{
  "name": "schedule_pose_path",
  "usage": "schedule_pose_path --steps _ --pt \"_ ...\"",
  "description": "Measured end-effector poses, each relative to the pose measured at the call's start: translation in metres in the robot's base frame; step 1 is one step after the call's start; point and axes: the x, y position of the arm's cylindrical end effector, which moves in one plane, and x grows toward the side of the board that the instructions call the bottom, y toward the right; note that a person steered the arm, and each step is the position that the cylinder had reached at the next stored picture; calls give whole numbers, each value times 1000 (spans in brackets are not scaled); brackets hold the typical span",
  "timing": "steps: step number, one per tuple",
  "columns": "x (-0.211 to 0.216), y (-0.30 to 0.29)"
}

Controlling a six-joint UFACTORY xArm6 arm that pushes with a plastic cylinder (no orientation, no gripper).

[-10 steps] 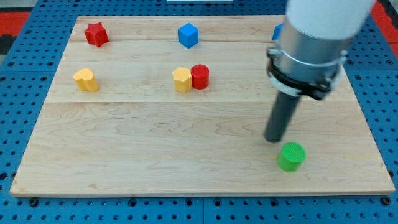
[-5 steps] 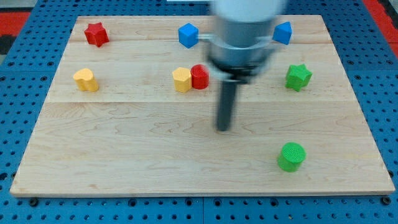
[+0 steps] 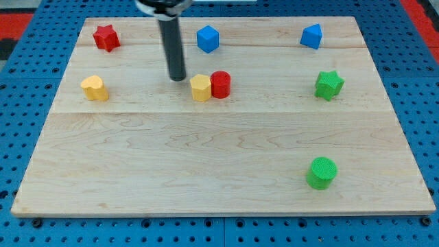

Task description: Move the yellow hexagon parallel to the green circle

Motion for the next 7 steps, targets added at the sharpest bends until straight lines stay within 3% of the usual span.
schedule_pose_path --steps 1,2,3,4,5,6,7 --pt "43 48" --pt "117 48" --pt "122 12" --pt "126 28" --pt "98 50" --pt "137 71" --pt "153 34"
